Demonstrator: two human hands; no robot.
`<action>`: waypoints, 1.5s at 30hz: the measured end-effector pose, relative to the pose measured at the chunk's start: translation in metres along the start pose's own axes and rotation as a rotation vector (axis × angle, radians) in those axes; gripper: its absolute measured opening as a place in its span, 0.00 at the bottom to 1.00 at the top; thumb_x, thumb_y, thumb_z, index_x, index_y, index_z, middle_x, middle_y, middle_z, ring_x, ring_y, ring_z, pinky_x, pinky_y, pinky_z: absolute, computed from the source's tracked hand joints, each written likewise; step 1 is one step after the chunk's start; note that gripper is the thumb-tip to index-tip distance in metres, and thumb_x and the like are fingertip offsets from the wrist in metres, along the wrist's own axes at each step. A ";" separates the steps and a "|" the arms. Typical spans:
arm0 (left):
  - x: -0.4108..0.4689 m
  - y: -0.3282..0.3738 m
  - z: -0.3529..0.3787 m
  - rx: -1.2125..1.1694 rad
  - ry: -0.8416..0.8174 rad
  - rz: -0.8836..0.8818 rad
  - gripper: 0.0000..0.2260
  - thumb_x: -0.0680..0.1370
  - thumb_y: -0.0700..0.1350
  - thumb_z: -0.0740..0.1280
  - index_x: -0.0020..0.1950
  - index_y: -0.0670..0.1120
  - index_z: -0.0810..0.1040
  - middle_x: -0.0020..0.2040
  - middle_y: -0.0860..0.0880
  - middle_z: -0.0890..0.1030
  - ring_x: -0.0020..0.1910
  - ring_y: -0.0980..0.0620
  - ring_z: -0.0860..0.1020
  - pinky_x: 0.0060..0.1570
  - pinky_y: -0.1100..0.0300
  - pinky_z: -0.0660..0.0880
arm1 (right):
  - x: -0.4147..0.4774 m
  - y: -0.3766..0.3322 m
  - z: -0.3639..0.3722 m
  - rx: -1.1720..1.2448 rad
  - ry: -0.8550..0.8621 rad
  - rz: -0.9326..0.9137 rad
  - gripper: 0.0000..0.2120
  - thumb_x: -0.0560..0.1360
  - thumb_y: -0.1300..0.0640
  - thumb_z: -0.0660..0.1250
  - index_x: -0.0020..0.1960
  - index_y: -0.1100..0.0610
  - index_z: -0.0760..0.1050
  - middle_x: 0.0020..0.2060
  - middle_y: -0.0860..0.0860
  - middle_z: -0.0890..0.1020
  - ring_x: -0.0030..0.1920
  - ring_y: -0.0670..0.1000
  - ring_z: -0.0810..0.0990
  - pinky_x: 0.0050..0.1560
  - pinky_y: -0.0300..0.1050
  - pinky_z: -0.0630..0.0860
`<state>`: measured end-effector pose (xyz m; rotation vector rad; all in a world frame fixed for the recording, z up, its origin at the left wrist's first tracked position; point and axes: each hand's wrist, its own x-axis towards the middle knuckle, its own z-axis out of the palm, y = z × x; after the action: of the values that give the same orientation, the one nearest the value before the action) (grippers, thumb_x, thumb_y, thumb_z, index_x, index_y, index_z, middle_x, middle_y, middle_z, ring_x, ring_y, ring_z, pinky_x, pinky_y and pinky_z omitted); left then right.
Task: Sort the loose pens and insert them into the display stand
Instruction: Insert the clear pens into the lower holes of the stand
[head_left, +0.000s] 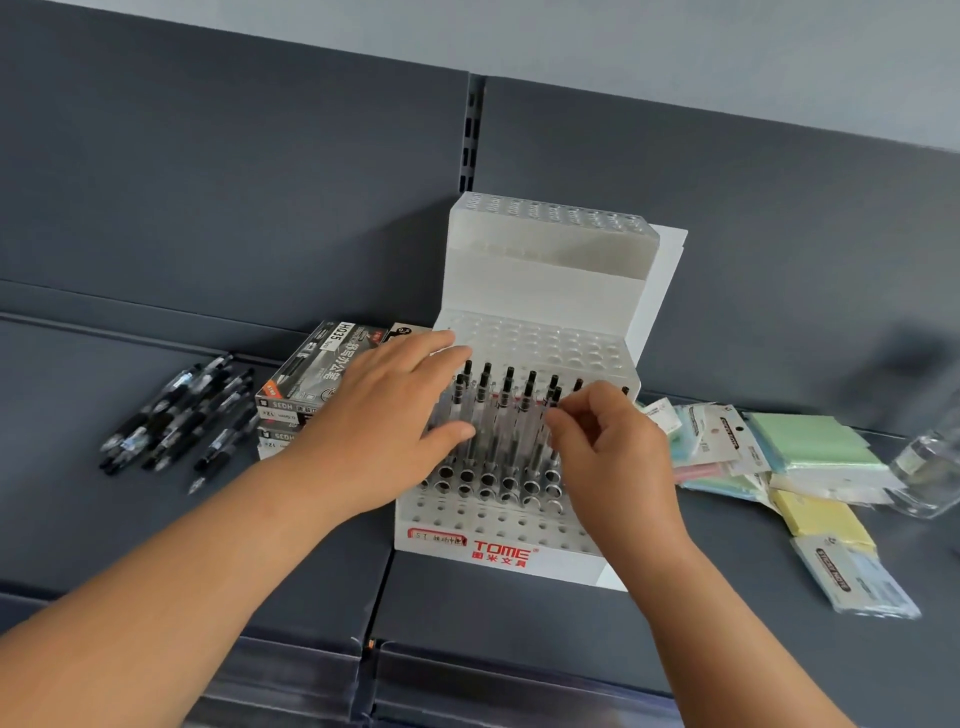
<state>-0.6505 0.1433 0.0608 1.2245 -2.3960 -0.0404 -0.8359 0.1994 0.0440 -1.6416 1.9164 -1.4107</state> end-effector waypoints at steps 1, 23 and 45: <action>0.000 0.000 0.000 -0.001 0.000 -0.006 0.30 0.78 0.58 0.61 0.77 0.54 0.55 0.77 0.56 0.53 0.75 0.55 0.51 0.72 0.57 0.47 | 0.000 0.000 -0.001 -0.009 -0.005 -0.005 0.06 0.77 0.55 0.66 0.42 0.53 0.75 0.28 0.47 0.76 0.27 0.45 0.72 0.33 0.46 0.74; -0.060 -0.139 -0.057 0.091 0.085 -0.198 0.35 0.75 0.65 0.55 0.78 0.51 0.53 0.78 0.53 0.53 0.77 0.53 0.51 0.73 0.57 0.49 | -0.019 -0.094 0.117 -0.344 -0.023 -0.463 0.26 0.75 0.43 0.58 0.69 0.55 0.70 0.68 0.55 0.72 0.70 0.57 0.67 0.69 0.56 0.65; -0.065 -0.310 -0.017 0.008 -0.320 -0.313 0.33 0.77 0.66 0.50 0.75 0.46 0.56 0.72 0.47 0.66 0.72 0.46 0.62 0.69 0.51 0.59 | -0.020 -0.133 0.323 -0.614 -0.402 0.111 0.30 0.80 0.42 0.54 0.76 0.55 0.53 0.76 0.57 0.54 0.76 0.56 0.50 0.73 0.51 0.53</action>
<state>-0.3739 0.0082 -0.0172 1.6964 -2.4368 -0.3484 -0.5171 0.0701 -0.0217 -1.8356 2.2552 -0.4021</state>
